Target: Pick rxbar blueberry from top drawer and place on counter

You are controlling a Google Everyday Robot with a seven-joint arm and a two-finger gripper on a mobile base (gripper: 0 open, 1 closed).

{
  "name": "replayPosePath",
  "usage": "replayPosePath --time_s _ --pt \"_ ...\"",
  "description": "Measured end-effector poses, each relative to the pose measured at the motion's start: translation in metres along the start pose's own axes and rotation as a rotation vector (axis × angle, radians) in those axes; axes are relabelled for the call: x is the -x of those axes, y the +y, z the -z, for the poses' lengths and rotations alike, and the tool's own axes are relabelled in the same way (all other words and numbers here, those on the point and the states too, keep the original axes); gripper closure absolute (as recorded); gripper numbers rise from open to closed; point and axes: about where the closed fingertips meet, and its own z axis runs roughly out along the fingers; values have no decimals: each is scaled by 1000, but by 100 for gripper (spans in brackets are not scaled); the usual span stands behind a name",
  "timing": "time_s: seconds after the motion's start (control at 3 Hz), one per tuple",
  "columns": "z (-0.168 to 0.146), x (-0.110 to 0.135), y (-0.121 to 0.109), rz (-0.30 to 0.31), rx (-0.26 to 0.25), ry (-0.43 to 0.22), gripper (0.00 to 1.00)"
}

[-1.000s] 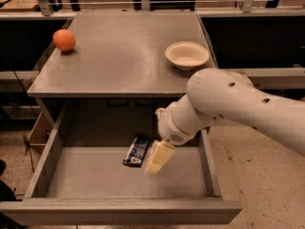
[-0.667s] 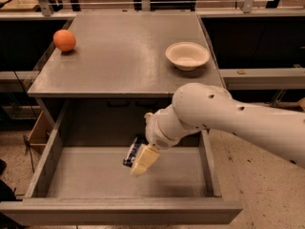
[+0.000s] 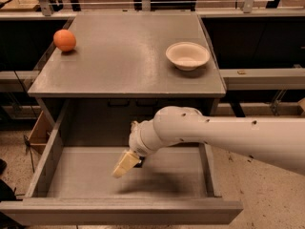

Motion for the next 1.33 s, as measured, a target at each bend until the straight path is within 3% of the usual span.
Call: replayPosePath --time_s 0.33,1.0,1.33 --pt "-28 -8 -5 -28 6 -11 0" --pt "-32 -37 -33 -44 -21 23 0" --pt "-25 -59 -35 -46 -25 48 17"
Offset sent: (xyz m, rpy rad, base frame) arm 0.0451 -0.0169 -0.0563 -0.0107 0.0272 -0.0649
